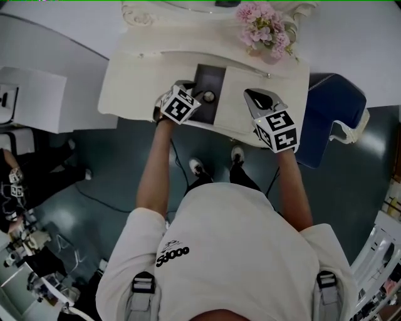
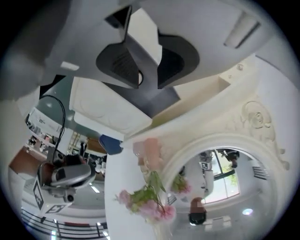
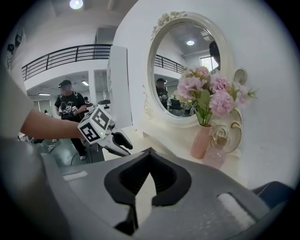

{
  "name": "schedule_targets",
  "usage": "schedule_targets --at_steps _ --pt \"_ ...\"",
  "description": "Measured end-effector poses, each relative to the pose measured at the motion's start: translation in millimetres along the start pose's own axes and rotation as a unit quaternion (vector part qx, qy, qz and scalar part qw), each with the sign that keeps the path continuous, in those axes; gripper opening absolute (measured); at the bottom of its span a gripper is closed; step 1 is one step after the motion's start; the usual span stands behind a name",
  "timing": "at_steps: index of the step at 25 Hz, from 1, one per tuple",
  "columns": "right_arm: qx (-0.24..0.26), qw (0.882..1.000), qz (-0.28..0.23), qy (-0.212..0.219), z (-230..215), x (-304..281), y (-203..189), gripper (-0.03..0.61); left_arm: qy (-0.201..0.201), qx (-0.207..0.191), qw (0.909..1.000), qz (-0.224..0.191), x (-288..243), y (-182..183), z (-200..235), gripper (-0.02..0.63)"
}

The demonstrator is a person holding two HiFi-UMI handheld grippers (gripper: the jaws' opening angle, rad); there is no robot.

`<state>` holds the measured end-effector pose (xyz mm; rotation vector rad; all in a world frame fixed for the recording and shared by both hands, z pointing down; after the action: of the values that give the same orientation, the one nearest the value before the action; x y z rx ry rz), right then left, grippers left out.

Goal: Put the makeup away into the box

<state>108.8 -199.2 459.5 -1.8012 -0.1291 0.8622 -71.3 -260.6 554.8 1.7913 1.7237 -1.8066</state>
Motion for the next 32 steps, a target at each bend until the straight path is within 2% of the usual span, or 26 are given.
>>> schedule_targets --at_steps 3,6,10,14,18,26,32 --pt "0.017 1.000 -0.011 0.004 0 -6 19 0.002 0.044 0.057 0.9967 -0.037 31 -1 25 0.068" --pt "0.036 0.999 -0.024 0.005 1 -10 41 0.002 0.075 0.110 0.9882 -0.074 66 -1 45 0.025" --pt "0.062 0.997 -0.050 0.001 4 -9 77 0.002 0.118 0.169 0.9684 -0.140 115 5 70 0.017" --pt "0.108 0.990 -0.084 0.011 18 -4 115 0.001 0.149 0.201 0.9478 -0.197 160 14 88 0.017" --pt "0.146 0.983 -0.111 0.021 38 -1 147 0.000 0.178 0.204 0.9338 -0.234 198 24 102 0.018" --pt "0.180 0.971 -0.151 0.046 73 7 188 0.001 0.240 0.182 0.9063 -0.297 274 46 114 0.018" --pt "0.197 0.965 -0.165 0.040 85 10 198 0.000 0.255 0.147 0.9054 -0.306 295 59 104 0.018"
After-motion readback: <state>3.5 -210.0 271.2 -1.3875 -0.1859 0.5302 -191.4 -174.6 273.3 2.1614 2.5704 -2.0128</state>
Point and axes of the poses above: the fingertips, and each gripper's own axes: x backward along the fingers, z to its left, y out of its top, the point moved 5 cm from there along x, backward along the fingers, and after that the axes turned 14 degrees about y, right-handed, at the moved point
